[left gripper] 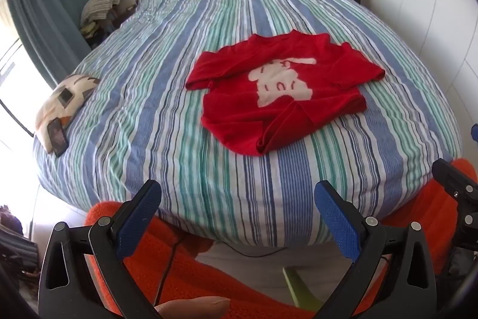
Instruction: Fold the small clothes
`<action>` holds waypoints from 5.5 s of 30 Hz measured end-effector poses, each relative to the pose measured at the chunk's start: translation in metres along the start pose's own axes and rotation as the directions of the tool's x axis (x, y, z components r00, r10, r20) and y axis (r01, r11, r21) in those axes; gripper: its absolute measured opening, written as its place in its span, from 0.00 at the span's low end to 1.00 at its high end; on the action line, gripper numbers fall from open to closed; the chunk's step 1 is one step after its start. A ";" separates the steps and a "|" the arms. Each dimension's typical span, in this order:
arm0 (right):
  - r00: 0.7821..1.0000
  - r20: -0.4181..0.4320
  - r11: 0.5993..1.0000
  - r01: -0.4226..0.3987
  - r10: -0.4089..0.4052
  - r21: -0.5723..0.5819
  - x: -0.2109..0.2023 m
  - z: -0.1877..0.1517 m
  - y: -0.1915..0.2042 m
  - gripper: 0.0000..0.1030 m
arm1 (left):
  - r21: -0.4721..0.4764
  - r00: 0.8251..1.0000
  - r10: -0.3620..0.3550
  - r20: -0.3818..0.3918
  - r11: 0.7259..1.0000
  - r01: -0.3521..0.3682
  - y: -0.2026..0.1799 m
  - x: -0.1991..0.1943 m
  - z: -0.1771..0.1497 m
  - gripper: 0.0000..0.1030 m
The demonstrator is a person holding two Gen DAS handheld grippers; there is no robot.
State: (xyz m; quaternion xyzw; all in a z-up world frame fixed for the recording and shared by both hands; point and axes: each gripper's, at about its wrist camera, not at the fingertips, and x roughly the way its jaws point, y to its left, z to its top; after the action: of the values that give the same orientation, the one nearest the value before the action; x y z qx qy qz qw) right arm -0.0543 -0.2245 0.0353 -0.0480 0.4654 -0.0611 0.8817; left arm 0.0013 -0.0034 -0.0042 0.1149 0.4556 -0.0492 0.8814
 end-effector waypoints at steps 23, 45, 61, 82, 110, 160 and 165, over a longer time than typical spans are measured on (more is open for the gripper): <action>1.000 -0.014 1.000 0.004 -0.005 -0.004 0.008 0.001 -0.004 1.00 | 0.017 1.000 0.022 0.007 1.000 -0.022 -0.001 0.003 -0.004 1.00; 1.000 -0.026 1.000 0.001 -0.002 -0.021 0.013 0.000 0.006 1.00 | -0.039 0.999 0.033 -0.016 0.999 -0.034 0.008 0.008 -0.003 1.00; 1.000 -0.015 1.000 -0.008 0.008 -0.002 0.013 0.004 -0.001 1.00 | -0.049 0.997 0.012 -0.076 0.999 -0.016 0.007 0.021 -0.007 0.99; 0.992 -0.017 0.992 0.125 -0.125 -0.001 0.031 0.017 -0.008 1.00 | -0.068 0.996 0.000 -0.084 0.998 -0.006 0.014 0.024 -0.009 0.99; 0.998 -0.033 0.999 0.053 -0.053 0.005 0.038 0.013 -0.001 1.00 | -0.052 0.994 0.003 -0.107 0.999 -0.009 0.012 0.035 -0.014 0.99; 0.701 0.000 0.565 -0.575 0.713 0.592 0.225 0.027 -0.049 0.06 | -0.292 0.986 0.034 -0.164 0.953 -0.081 0.103 0.074 -0.035 0.99; 0.799 -0.126 0.704 -0.430 0.588 0.565 0.197 -0.035 -0.090 0.05 | -0.294 0.977 0.029 -0.211 0.951 -0.092 0.110 0.099 -0.039 0.99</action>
State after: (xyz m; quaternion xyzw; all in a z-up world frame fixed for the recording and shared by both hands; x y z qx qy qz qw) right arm 0.0211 -0.3445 -0.1323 0.3283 0.5535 0.0607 0.7630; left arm 0.0487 0.1146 -0.0888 -0.0028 0.5420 0.0602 0.8382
